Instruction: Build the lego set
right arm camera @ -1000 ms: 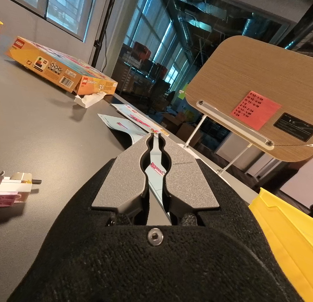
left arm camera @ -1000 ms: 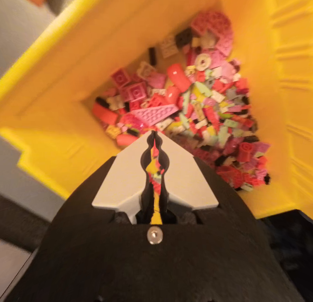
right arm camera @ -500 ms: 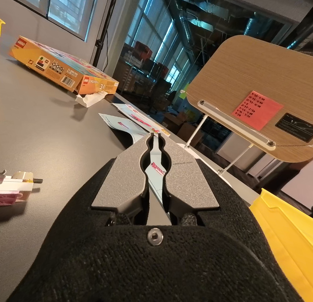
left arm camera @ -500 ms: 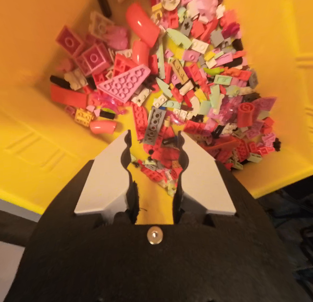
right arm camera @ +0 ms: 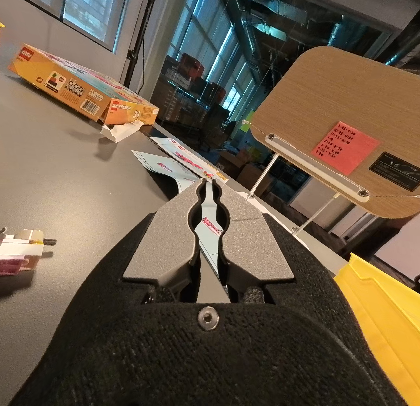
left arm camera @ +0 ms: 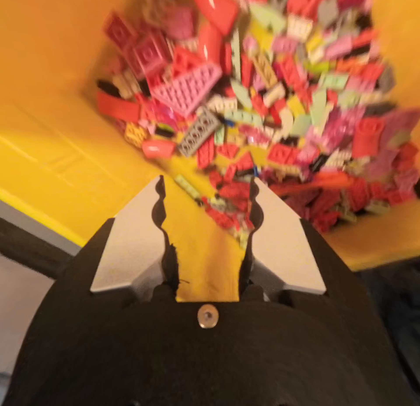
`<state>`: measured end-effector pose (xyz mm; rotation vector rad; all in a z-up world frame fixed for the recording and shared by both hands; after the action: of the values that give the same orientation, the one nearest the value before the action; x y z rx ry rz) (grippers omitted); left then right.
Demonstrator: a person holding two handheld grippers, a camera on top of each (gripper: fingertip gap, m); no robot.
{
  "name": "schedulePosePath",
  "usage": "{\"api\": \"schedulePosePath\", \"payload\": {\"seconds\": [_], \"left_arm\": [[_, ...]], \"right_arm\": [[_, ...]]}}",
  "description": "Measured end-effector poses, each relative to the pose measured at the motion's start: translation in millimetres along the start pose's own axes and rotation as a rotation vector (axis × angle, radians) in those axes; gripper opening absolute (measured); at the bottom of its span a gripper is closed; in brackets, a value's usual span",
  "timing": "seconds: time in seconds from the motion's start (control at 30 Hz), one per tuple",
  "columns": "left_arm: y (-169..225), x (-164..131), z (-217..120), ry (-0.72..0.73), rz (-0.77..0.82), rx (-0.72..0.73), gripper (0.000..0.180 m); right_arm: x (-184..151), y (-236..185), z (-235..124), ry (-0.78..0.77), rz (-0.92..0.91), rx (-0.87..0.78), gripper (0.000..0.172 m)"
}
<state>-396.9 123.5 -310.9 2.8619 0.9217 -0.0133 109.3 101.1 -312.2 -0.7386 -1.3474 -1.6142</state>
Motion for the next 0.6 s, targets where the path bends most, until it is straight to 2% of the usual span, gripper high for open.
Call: {"api": "schedulePosePath", "payload": {"seconds": [0.07, 0.17, 0.3, 0.43, 0.5, 0.6], "left_arm": [[9, -18, 4, -0.116, 0.034, -0.045, 0.066], [24, -34, 11, -0.182, 0.033, -0.159, 0.062], [30, -37, 21, -0.184, 0.05, -0.182, 0.072], [27, -15, 28, -0.07, 0.13, -0.052, 0.078], [26, -5, 26, -0.029, 0.184, 0.009, 0.075], [10, 13, 17, 0.074, 0.206, 0.18, 0.066]], "right_arm": [[0, 0, 0, 0.0, 0.001, 0.001, 0.003], [0, 0, 0, 0.001, 0.001, 0.004, 0.003], [0, -1, 0, 0.001, -0.001, 0.004, 0.003], [0, -1, 0, 0.0, -0.003, 0.004, 0.003], [0, -1, 0, -0.001, -0.004, 0.004, 0.003], [0, -1, 0, -0.001, -0.006, 0.003, 0.003]]}}
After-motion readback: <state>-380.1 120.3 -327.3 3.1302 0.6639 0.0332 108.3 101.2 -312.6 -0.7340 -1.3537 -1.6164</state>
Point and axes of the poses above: each gripper's, where its closed fingertips meet, z out along the fingers, x out of its top, y = z × x across the jaws, the point moved 7 cm from there along -z, back along the fingers, and after that the axes turned 15 degrees about -x, right-handed, at the moved point
